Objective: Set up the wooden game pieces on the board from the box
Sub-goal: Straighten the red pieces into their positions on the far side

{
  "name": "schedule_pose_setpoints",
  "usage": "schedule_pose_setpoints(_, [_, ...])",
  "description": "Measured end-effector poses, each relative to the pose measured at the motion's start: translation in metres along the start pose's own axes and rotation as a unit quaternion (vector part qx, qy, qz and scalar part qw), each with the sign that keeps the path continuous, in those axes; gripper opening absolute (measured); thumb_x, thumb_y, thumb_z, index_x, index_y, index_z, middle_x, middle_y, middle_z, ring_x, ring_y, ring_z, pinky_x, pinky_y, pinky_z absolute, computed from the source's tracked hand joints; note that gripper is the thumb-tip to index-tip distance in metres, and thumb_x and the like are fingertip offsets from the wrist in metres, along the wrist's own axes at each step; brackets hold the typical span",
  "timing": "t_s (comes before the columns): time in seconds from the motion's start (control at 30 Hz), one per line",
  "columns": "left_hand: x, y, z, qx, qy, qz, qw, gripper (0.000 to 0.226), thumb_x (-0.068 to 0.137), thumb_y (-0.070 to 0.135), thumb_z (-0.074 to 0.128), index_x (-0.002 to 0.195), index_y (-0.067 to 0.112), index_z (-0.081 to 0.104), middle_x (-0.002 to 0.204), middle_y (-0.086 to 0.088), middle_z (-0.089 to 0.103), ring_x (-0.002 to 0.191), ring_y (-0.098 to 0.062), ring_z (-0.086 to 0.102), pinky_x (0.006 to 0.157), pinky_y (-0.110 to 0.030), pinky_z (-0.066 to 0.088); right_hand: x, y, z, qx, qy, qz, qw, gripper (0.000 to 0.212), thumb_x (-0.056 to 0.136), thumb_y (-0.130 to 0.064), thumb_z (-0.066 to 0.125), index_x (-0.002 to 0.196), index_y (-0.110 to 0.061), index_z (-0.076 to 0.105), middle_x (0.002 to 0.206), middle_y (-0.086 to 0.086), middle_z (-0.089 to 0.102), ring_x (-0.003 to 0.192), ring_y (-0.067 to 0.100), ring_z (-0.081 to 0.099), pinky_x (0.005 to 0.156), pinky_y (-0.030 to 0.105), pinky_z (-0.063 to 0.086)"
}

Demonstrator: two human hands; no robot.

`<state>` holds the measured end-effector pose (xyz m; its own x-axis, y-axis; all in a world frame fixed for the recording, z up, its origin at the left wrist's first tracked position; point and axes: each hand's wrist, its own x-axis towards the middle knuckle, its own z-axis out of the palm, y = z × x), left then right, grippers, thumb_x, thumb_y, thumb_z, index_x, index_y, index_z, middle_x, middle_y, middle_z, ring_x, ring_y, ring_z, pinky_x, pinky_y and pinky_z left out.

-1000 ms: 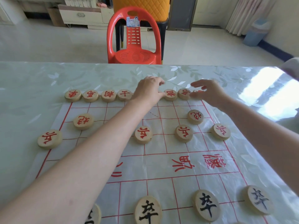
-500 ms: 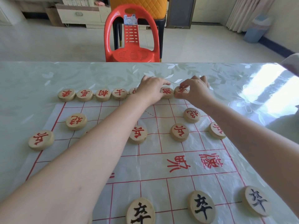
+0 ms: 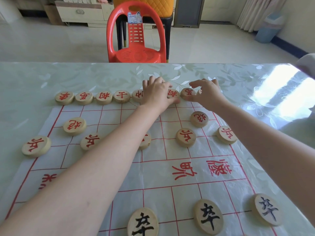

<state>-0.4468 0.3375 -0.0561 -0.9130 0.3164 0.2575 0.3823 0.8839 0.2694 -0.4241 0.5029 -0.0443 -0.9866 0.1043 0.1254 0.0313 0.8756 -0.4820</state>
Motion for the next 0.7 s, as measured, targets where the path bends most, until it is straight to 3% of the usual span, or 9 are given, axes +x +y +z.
schedule_pose_setpoints(0.27, [-0.0017, 0.0043, -0.0011, -0.043, 0.008, -0.003, 0.999, 0.034, 0.085, 0.046, 0.053, 0.107, 0.024, 0.067, 0.111, -0.004, 0.064, 0.119, -0.023, 0.036, 0.088, -0.036, 0.023, -0.0032, 0.0026, 0.0043, 0.001, 0.001, 0.005, 1.000, 0.054, 0.081, -0.046, 0.064, 0.127, -0.019, 0.055, 0.124, 0.003, 0.056, 0.126, 0.026, 0.026, 0.091, 0.029, 0.020])
schedule_pose_setpoints(0.7, [-0.0045, 0.0091, 0.0064, -0.044, 0.046, -0.054, 0.996, 0.051, 0.073, 0.058, 0.063, 0.111, 0.023, 0.064, 0.114, -0.002, 0.062, 0.118, -0.022, 0.038, 0.089, -0.036, 0.025, 0.0002, 0.0090, 0.0083, 0.009, -0.019, 0.010, 1.000, 0.051, 0.083, -0.043, 0.062, 0.130, -0.025, 0.052, 0.118, 0.005, 0.053, 0.123, 0.026, 0.026, 0.090, 0.028, 0.019])
